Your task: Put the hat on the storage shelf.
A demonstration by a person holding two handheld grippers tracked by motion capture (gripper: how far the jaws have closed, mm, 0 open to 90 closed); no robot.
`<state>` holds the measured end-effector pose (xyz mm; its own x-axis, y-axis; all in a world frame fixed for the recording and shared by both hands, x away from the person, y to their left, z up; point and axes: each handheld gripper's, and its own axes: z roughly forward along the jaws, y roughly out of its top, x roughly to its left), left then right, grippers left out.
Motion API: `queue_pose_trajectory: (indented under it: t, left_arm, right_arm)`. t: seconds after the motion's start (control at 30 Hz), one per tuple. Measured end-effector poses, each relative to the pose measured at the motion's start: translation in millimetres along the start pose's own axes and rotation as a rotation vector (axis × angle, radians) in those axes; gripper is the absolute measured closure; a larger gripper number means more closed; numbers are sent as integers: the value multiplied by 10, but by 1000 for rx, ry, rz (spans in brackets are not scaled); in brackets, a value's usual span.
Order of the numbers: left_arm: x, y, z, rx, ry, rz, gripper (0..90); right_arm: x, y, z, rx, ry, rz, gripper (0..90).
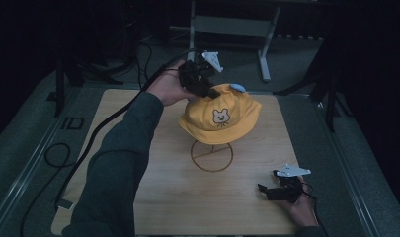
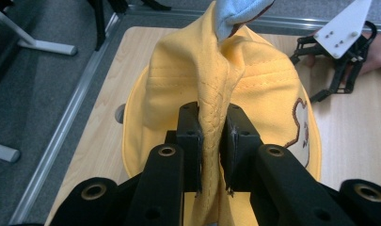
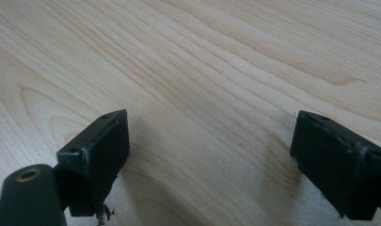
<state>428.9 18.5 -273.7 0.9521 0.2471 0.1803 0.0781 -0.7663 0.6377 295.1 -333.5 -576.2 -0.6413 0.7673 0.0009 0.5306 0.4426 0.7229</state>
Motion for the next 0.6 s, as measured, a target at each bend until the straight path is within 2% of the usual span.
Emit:
queue_pose_trajectory:
  t: [0.2, 0.43, 0.5, 0.6]
  left_arm:
    - [-25, 36, 97, 10, 13, 4, 760]
    - [-50, 51, 199, 20, 38, 2, 641]
    - [-50, 53, 175, 20, 48, 0, 606]
    - [-39, 51, 84, -12, 54, -10, 570]
  right_arm:
    - [0, 0, 0, 0, 0, 0, 121]
    - [-1, 0, 0, -1, 0, -2, 121]
    - [-1, 0, 0, -1, 0, -2, 121]
    - [-1, 0, 0, 0, 0, -1, 121]
